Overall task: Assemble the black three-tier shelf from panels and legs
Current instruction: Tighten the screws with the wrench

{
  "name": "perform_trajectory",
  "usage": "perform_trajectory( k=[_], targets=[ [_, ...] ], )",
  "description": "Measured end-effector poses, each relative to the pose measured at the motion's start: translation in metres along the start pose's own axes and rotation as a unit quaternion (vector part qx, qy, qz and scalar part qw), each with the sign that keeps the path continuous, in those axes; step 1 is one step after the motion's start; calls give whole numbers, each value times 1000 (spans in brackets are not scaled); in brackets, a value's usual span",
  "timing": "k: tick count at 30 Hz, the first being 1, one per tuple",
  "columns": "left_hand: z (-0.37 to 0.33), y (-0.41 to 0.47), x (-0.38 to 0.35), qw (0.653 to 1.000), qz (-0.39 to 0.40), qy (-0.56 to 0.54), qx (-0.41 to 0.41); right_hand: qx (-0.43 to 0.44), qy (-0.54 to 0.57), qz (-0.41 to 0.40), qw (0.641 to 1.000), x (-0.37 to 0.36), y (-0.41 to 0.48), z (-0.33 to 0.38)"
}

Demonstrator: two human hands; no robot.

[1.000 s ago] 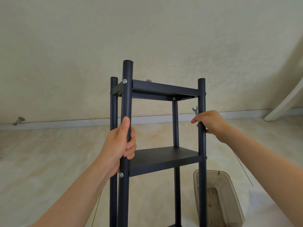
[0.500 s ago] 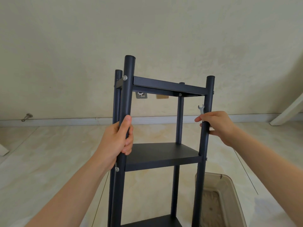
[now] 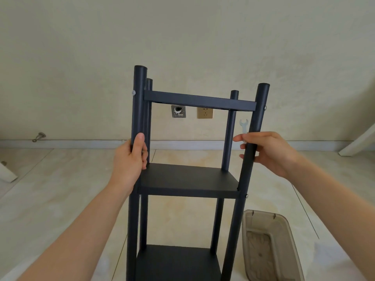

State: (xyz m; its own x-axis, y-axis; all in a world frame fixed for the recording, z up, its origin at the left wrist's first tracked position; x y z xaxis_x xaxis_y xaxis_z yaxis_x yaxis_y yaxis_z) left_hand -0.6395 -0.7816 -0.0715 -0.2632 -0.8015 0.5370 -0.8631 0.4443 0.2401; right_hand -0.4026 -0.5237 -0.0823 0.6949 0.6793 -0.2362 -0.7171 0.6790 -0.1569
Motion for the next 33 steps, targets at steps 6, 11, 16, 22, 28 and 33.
perform_trajectory(
  k=[6,11,16,22,28,33],
  targets=[
    [17,3,2,999,-39,-11,26,20,1,57,998,-18,-6,5],
    [32,7,5,998,-44,-10,53,47,-12,101,994,-40,-23,18],
    [38,9,4,998,-31,-7,62,58,-15,144,988,-57,-38,31],
    [47,14,-1,997,-12,-6,79,76,-19,173,982,-68,-40,35],
    [52,23,-2,992,-25,-18,120,85,-31,213,973,-83,-51,39],
    [48,25,-2,987,3,71,144,107,-57,251,960,-107,-64,42]
  ],
)
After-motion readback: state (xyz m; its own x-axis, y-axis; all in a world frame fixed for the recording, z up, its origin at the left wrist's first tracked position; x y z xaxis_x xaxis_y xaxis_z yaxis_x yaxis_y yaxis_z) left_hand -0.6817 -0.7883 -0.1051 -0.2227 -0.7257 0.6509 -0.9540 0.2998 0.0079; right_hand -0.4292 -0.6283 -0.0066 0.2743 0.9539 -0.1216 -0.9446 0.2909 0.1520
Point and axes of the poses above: each hand's wrist, its own y-axis towards the middle knuckle, its own x-axis out of the back of the hand, z = x × y, the point moved 10 cm from there along y, towards the middle knuckle, and after that the axes turned 15 degrees about y, right-handed, at the moved point
